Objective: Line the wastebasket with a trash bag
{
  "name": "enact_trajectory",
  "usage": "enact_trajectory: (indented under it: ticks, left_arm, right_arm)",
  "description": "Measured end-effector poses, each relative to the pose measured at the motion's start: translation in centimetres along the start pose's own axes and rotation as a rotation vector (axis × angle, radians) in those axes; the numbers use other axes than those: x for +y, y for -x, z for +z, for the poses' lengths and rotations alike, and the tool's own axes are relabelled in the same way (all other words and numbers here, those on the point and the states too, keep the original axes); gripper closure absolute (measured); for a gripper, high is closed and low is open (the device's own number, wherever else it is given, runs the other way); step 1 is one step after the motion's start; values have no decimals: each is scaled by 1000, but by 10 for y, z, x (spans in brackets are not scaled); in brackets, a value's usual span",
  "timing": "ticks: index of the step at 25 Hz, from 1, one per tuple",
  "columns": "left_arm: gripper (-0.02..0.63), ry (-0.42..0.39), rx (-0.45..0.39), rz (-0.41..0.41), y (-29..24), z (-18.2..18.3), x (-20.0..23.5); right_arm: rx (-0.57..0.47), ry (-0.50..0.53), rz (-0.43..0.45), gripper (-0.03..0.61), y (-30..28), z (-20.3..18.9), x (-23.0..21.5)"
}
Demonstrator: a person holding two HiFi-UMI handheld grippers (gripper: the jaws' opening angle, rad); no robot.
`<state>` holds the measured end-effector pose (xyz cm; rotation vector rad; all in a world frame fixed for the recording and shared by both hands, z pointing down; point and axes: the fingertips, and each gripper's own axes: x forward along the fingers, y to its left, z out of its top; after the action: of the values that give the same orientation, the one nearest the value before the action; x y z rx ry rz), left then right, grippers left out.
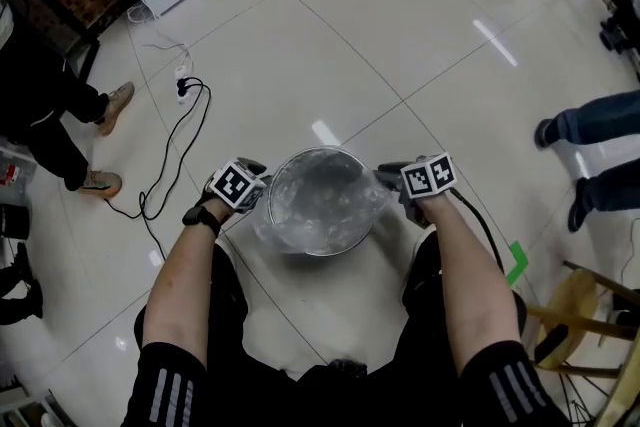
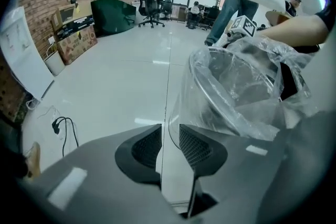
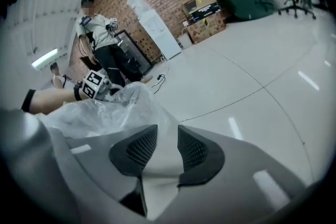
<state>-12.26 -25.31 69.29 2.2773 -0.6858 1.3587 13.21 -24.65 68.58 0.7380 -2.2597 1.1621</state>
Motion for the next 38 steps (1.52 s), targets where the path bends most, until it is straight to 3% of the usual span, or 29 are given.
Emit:
enact_trajectory:
  ticks: [3, 8, 13, 17, 21, 24, 28, 31, 35, 38]
  left_arm:
    - [514, 10, 30, 9, 7, -15, -6]
    - [508, 20, 12, 19, 22, -19, -14]
    - [499, -39, 130, 64, 32, -50, -24]
    - [499, -53, 85, 61, 51, -35, -33]
    - [499, -86, 75, 117, 78, -27, -38]
    - [499, -108, 2, 89, 99, -2, -63]
    - [499, -184, -32, 77, 122, 13, -89]
    - [499, -217, -43, 71, 125, 16, -104]
    - [497, -271, 23, 41, 105, 6, -119]
    - [489, -337, 48, 25, 102, 12, -123]
  right_arm:
    - [-23, -82, 56, 445, 9, -13, 4]
    - [-70, -144, 55, 445, 31, -28, 1]
    - [-56, -186, 61, 445, 56, -51, 1]
    - [-84, -165, 6, 445, 78, -44, 2]
    - [-140, -74, 49, 443, 97, -8, 42]
    - [-100, -28, 63, 385, 108, 5, 75]
    - [24, -20, 45, 322, 115, -7, 101]
    - [7, -57, 25, 321, 115, -7, 104]
    - [-67, -154, 46, 321, 98, -1, 99]
    - [-51, -178, 81, 322, 84, -3, 99]
